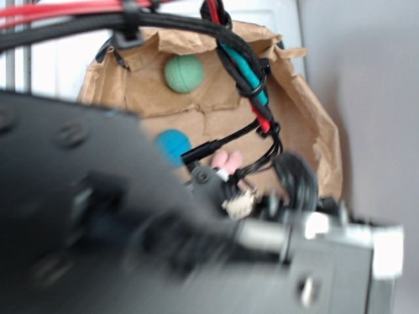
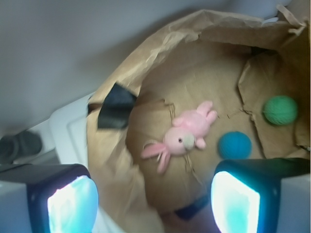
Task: Grab the pink bunny.
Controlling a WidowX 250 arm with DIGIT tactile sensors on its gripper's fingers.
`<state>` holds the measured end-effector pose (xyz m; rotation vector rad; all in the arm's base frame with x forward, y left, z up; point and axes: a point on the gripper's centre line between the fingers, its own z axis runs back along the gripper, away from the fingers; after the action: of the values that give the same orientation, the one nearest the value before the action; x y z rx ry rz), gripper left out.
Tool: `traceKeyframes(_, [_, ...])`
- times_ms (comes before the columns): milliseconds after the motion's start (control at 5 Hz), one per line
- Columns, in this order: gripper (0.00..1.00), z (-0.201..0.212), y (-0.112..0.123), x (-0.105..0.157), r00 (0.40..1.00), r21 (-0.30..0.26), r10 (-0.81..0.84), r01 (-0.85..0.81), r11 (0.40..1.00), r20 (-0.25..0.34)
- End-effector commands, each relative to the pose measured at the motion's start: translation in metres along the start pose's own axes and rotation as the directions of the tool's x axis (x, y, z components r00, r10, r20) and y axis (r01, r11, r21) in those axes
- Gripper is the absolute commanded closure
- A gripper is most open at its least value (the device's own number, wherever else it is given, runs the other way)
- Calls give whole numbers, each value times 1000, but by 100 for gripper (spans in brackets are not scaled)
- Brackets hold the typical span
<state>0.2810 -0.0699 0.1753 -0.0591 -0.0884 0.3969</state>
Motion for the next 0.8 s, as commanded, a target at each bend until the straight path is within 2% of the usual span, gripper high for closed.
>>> traceKeyframes(0, [0, -8, 29, 28, 996, -63, 76, -73, 995, 42])
traceKeyframes(200, [0, -21, 37, 34, 992, -58, 122, -120, 991, 33])
traceKeyframes(400, [0, -31, 55, 5, 993, -30, 109, -108, 994, 47])
traceKeyframes(600, [0, -43, 60, -14, 995, 1, 76, -76, 997, 67])
